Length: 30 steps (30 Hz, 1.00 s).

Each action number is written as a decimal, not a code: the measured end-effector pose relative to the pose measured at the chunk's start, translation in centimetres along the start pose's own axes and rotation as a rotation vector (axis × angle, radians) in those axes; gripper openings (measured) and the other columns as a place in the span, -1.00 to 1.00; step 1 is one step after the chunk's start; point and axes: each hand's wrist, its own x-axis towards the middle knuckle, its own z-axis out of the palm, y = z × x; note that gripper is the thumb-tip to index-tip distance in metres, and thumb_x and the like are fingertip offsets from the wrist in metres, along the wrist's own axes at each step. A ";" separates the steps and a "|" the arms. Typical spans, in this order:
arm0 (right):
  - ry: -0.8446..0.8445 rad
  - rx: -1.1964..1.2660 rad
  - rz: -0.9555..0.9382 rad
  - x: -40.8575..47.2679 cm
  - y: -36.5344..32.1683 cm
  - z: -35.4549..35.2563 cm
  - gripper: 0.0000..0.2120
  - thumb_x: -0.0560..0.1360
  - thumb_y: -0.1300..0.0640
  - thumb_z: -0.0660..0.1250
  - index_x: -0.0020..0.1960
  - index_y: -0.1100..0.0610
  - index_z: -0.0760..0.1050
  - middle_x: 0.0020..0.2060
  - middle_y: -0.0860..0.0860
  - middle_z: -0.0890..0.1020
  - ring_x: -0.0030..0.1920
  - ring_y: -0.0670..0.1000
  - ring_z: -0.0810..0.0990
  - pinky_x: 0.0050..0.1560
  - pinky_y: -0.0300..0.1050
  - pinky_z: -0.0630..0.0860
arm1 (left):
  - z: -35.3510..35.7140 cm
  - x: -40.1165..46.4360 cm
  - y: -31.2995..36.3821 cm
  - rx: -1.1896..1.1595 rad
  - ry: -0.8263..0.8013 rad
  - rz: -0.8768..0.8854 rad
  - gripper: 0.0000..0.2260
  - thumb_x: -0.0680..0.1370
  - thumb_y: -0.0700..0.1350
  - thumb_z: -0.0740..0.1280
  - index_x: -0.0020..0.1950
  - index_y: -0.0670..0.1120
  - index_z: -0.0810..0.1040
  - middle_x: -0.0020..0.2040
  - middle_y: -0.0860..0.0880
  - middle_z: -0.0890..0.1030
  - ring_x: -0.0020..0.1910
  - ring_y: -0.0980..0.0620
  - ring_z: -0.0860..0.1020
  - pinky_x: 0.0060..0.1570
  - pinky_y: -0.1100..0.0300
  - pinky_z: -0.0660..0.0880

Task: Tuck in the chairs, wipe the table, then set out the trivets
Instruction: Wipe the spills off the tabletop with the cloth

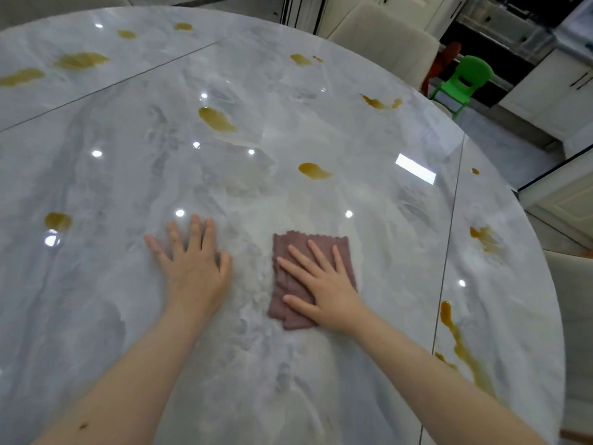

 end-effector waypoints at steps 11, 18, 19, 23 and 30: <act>0.114 0.128 0.590 10.2 9.9 -2.7 -0.41 0.54 -0.33 0.01 0.51 -0.25 -0.03 0.54 -0.17 -0.03 0.54 0.07 -0.19 0.44 0.29 -0.32 | 0.3 11.0 3.5 -0.059 0.087 0.123 -0.42 0.55 0.12 -0.04 0.48 -0.15 0.27 0.49 -0.19 0.24 0.50 -0.20 0.12 0.43 -0.16 -0.17; 0.072 0.146 0.625 18.0 10.8 -3.8 -0.38 0.53 -0.35 -0.03 0.53 -0.21 -0.06 0.55 -0.13 -0.06 0.54 0.11 -0.23 0.39 0.34 -0.34 | 1.3 13.1 3.1 -0.084 0.083 0.091 -0.49 0.63 0.03 0.07 0.54 -0.11 0.09 0.55 -0.13 0.08 0.53 -0.10 0.02 0.45 -0.09 -0.16; 0.063 0.151 0.587 19.0 10.4 -3.9 -0.39 0.54 -0.34 -0.03 0.53 -0.22 -0.07 0.55 -0.14 -0.07 0.54 0.11 -0.23 0.40 0.35 -0.34 | 1.4 13.1 3.0 -0.087 0.089 0.090 -0.50 0.63 0.02 0.07 0.53 -0.12 0.11 0.54 -0.13 0.10 0.53 -0.11 0.04 0.45 -0.10 -0.14; 0.022 0.129 0.320 19.2 6.9 -3.6 -0.42 0.55 -0.30 0.03 0.52 -0.26 -0.04 0.54 -0.17 -0.05 0.54 0.08 -0.20 0.42 0.33 -0.33 | 1.5 13.2 2.8 -0.078 0.107 0.098 -0.49 0.61 0.04 -0.01 0.50 -0.16 0.23 0.50 -0.18 0.23 0.49 -0.17 0.17 0.43 -0.16 -0.02; -0.048 0.062 0.085 12.0 12.4 -3.9 -0.32 0.38 -0.46 -0.04 0.45 -0.37 -0.14 0.50 -0.30 -0.09 0.53 -0.06 -0.23 0.47 0.23 -0.29 | 1.7 13.0 2.8 -0.078 0.103 0.082 -0.47 0.59 0.06 -0.12 0.52 -0.13 0.16 0.52 -0.13 0.17 0.51 -0.12 0.10 0.46 -0.09 -0.08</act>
